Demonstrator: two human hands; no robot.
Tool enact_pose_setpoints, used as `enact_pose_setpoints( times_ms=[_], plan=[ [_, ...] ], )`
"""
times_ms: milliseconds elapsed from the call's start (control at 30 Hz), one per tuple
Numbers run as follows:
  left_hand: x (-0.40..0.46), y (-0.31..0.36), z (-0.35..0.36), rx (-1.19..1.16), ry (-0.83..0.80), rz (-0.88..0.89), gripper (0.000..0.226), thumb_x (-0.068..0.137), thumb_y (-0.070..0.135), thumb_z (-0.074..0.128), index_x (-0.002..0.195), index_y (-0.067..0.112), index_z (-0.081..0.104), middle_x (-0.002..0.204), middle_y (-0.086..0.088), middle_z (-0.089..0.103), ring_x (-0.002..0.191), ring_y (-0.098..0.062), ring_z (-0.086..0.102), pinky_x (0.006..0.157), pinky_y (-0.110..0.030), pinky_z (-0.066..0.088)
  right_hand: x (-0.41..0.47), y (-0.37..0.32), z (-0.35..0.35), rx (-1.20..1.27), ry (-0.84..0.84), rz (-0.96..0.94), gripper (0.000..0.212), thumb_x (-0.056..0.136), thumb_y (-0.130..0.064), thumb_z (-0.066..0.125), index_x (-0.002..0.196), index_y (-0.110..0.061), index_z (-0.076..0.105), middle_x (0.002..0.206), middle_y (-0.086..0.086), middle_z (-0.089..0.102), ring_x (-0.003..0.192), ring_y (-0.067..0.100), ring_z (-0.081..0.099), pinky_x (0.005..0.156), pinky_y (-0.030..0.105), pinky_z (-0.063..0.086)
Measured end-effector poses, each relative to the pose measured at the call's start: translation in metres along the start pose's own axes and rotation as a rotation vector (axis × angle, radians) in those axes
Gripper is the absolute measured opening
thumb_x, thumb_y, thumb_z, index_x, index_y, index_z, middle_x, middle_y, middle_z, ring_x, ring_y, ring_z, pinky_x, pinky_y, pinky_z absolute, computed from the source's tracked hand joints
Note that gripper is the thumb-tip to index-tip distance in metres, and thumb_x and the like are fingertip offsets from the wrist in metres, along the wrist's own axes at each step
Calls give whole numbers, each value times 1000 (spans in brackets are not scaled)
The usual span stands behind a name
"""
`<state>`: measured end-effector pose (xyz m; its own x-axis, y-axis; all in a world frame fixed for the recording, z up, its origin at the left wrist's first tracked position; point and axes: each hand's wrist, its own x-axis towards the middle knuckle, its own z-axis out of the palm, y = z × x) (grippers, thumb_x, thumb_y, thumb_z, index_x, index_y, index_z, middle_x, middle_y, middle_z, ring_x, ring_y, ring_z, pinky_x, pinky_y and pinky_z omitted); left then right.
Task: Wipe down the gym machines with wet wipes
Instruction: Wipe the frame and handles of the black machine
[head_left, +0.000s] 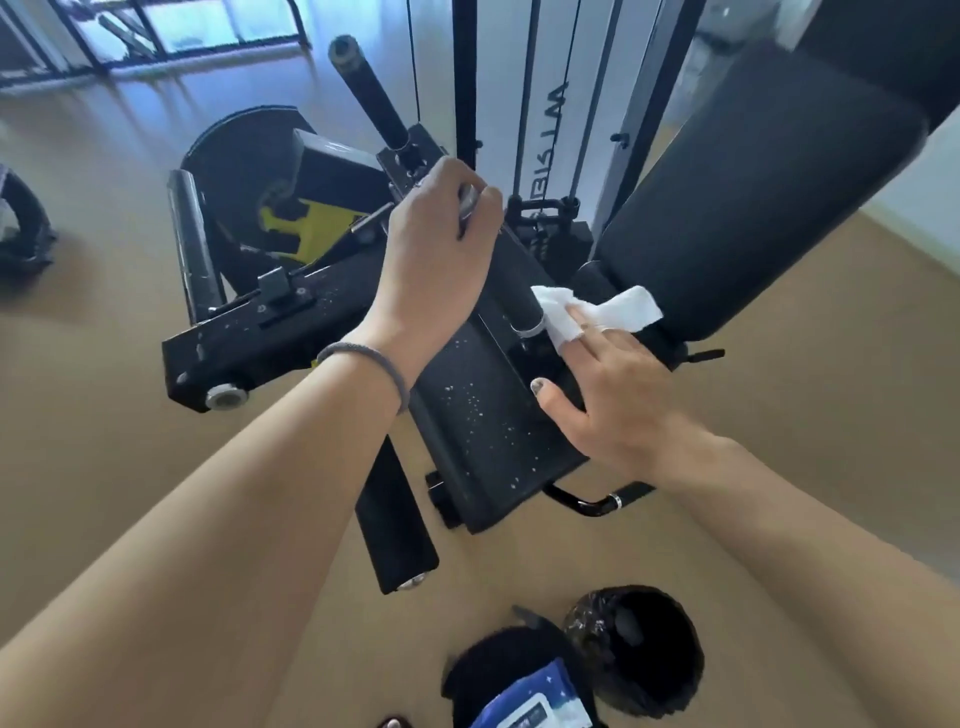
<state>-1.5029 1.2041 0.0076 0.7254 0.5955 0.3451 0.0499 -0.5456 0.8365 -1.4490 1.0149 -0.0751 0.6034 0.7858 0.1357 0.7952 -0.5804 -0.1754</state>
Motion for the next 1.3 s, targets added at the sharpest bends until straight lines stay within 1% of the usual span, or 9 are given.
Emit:
enact_pose_setpoints(
  times_ms=[167,333,433,533,667,800,967,1167,1300],
  plan=[
    [1,-3,3,-11,24,37,22,99,27,50,96,8,60,89,-20,66,83,-34,62,80,-53,53,17,18,-24,347,-201,-86,54,98,-36,22,147,-33,44,159,-12,38,147,9,30,119,34,26],
    [5,-14,5,8,46,143,22,99,25,50,90,8,59,76,-10,61,71,-26,57,68,-46,50,59,7,-42,848,-321,110,46,105,-26,22,119,-34,66,120,-28,61,114,-12,50,105,14,34],
    [7,-19,5,77,69,254,21,100,22,50,84,10,56,66,13,48,61,-12,47,59,-29,37,90,4,-28,771,-339,180,44,97,-50,19,99,-44,63,124,-9,61,120,7,53,114,41,36],
    [13,-23,3,104,71,354,22,99,17,50,78,10,53,63,13,43,58,-18,44,55,-30,36,114,4,-26,698,-342,131,49,100,-43,17,81,-50,62,109,-20,56,115,8,53,112,47,37],
    [20,-30,2,114,78,426,25,99,12,50,77,1,57,63,-1,49,55,-26,47,52,-37,42,94,9,-32,755,-313,148,59,103,-37,17,110,-39,75,129,-26,63,134,1,45,118,37,30],
    [20,-33,5,112,93,421,27,99,16,50,79,1,59,64,-1,51,56,-23,48,53,-38,45,52,7,-31,919,-48,325,43,100,-32,36,111,-31,78,125,-19,67,122,-3,56,114,35,39],
    [15,-30,2,135,96,387,30,102,22,49,82,2,59,67,3,51,59,-22,48,57,-36,45,48,-28,-55,1567,108,567,42,101,-26,40,110,-9,78,120,15,71,107,29,68,106,47,46],
    [13,-27,-2,166,53,363,34,105,28,45,85,3,56,67,4,45,62,-24,43,57,-42,44,51,-60,-59,1708,208,487,35,107,-12,34,121,-13,66,103,0,76,96,8,71,86,24,55],
    [11,-26,-10,77,-75,306,35,108,31,37,93,6,58,78,5,54,72,-24,52,66,-44,48,50,-58,-60,1559,116,419,34,95,-4,62,126,-17,62,105,2,72,92,11,72,78,20,55]
  ],
)
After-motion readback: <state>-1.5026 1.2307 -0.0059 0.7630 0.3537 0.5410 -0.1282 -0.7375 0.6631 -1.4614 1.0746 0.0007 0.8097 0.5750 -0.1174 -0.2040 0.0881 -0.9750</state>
